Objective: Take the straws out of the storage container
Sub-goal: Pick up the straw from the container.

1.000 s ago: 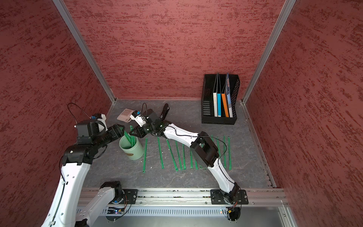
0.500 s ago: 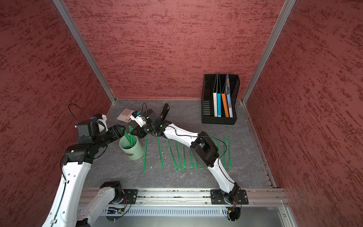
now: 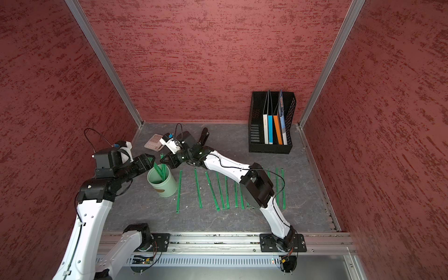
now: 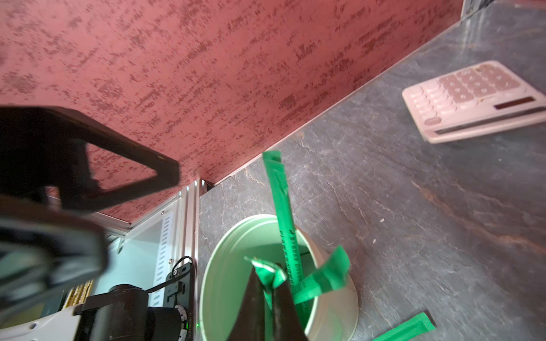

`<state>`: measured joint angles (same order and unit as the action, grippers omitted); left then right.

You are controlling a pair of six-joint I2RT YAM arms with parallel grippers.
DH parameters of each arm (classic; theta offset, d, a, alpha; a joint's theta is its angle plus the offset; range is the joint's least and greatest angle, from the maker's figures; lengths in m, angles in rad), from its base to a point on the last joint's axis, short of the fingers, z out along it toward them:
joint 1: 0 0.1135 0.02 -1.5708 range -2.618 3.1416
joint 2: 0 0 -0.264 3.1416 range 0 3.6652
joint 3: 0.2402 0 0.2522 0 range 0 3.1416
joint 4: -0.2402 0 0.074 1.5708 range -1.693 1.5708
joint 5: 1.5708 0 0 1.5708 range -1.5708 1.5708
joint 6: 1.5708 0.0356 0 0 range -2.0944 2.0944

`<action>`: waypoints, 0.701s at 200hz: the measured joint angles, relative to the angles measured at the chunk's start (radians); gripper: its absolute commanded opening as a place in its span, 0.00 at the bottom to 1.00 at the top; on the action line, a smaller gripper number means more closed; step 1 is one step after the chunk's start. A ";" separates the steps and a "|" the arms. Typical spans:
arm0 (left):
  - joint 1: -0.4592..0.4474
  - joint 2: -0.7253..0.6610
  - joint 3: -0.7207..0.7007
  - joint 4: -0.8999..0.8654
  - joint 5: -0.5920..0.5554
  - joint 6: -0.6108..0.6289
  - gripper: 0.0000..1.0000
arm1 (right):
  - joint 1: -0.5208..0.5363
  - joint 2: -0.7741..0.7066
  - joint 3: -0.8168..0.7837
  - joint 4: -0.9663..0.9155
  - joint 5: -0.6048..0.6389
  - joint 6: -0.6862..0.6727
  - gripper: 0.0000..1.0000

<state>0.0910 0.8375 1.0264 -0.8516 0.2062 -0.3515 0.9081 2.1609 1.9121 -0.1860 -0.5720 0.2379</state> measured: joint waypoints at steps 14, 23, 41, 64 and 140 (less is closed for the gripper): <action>0.001 0.000 0.000 0.000 0.002 0.000 0.76 | 0.000 -0.019 0.000 -0.008 0.000 -0.007 0.02; 0.002 0.000 0.000 0.001 0.003 0.000 0.76 | 0.000 -0.031 0.000 -0.015 0.001 -0.010 0.02; 0.005 0.000 0.000 0.002 0.003 0.000 0.76 | 0.000 -0.059 -0.004 -0.029 0.005 -0.014 0.02; 0.005 0.000 0.000 0.005 0.005 0.000 0.76 | 0.000 -0.100 -0.005 -0.040 0.008 -0.022 0.02; 0.011 -0.013 0.000 0.008 0.006 0.000 0.77 | 0.000 -0.242 0.013 -0.175 0.087 -0.096 0.00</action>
<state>0.1020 0.8242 1.0264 -0.8440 0.2127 -0.3515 0.9081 1.9190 1.9247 -0.3611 -0.4854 0.1417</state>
